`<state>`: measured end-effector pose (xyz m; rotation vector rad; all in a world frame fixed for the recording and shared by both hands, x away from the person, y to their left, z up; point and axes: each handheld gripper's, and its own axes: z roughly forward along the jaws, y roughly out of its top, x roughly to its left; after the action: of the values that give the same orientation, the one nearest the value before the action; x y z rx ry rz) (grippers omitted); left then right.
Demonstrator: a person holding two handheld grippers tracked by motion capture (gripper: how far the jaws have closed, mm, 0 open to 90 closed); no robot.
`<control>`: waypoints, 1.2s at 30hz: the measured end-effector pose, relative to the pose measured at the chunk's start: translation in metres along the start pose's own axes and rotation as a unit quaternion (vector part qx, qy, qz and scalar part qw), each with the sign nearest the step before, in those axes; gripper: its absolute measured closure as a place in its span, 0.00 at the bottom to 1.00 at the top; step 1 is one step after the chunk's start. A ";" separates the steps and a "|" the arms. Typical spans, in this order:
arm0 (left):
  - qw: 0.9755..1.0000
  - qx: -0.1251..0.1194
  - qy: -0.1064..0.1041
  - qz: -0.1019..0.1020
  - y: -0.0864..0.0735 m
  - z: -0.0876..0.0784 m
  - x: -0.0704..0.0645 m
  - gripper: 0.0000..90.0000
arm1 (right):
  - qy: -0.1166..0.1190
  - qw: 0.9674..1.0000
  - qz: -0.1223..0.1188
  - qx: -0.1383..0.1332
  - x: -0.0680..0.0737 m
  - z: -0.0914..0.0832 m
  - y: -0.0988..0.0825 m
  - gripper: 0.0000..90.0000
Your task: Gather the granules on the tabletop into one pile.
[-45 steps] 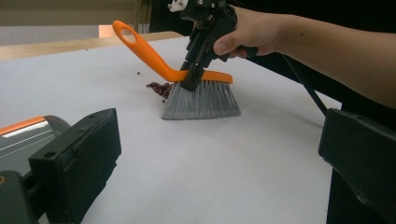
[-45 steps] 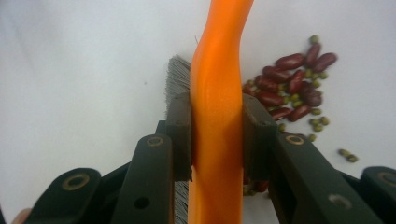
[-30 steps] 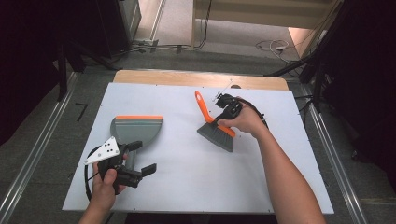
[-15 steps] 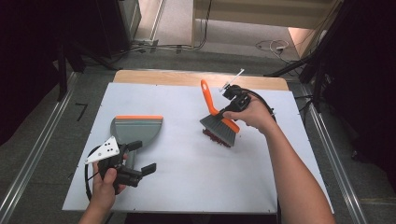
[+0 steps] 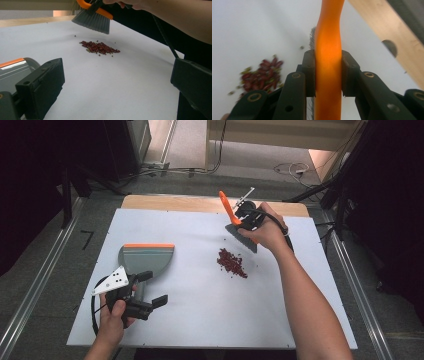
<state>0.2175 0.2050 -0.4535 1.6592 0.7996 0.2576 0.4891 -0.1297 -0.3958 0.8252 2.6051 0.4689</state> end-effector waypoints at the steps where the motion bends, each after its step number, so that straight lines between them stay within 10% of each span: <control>1: 1.000 -0.001 -0.001 0.000 0.000 0.000 0.000 0.00 | -0.002 1.000 -0.006 0.006 0.002 0.004 0.003 0.76; 7: 1.000 -0.003 0.001 -0.003 0.000 -0.002 0.001 0.00 | -0.077 0.995 -0.062 0.025 0.020 0.026 0.012 0.76; 20: 1.000 -0.005 0.000 -0.003 0.001 -0.002 0.000 0.00 | -0.013 0.987 -0.155 0.040 0.054 0.027 0.002 0.77; 36: 1.000 0.000 0.001 0.002 0.001 0.000 -0.002 0.00 | 0.014 0.984 -0.176 0.040 0.078 0.011 -0.019 0.76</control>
<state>0.2164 0.2037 -0.4516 1.6601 0.7988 0.2623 0.4259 -0.0954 -0.4323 0.3679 2.7308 0.2777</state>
